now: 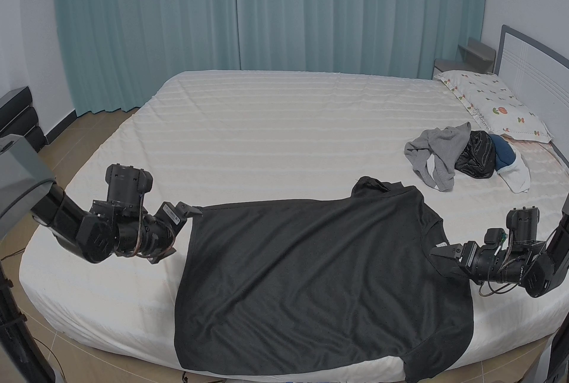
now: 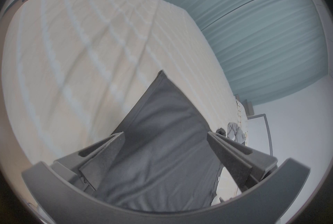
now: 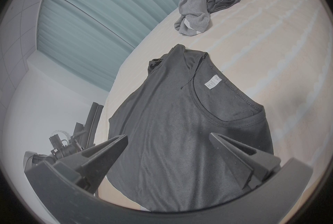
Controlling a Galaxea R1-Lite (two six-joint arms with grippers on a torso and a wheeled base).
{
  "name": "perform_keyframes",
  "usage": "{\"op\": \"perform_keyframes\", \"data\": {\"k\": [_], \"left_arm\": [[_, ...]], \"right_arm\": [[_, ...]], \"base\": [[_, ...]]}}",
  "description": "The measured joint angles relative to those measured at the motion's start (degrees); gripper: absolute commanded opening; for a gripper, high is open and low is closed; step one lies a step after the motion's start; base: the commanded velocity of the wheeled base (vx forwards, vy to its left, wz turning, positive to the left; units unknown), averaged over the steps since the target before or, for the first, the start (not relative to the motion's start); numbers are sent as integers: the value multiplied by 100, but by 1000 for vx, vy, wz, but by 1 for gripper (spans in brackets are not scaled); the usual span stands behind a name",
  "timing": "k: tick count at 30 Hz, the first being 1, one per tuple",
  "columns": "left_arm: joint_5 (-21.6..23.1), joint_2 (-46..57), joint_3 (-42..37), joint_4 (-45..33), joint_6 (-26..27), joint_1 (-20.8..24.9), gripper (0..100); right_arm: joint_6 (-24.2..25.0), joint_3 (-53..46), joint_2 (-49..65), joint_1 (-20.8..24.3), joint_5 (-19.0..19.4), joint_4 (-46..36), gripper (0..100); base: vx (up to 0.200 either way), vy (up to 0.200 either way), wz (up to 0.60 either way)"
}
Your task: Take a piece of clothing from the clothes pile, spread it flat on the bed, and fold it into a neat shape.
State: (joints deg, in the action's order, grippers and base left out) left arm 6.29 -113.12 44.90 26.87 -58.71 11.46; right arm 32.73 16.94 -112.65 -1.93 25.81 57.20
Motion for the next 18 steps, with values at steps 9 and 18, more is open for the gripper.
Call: {"op": "perform_keyframes", "data": {"k": [9,18], "left_arm": [[-5,-1161,1598,6,354,-282,100],[-44,-2450,3172,-35,717,-418,100]], "right_arm": [[0,20,-74,2,-9,11,100],[2,69,-262,-39,-46,375,100]], "base": [[0,0,0],[0,0,0]]}}
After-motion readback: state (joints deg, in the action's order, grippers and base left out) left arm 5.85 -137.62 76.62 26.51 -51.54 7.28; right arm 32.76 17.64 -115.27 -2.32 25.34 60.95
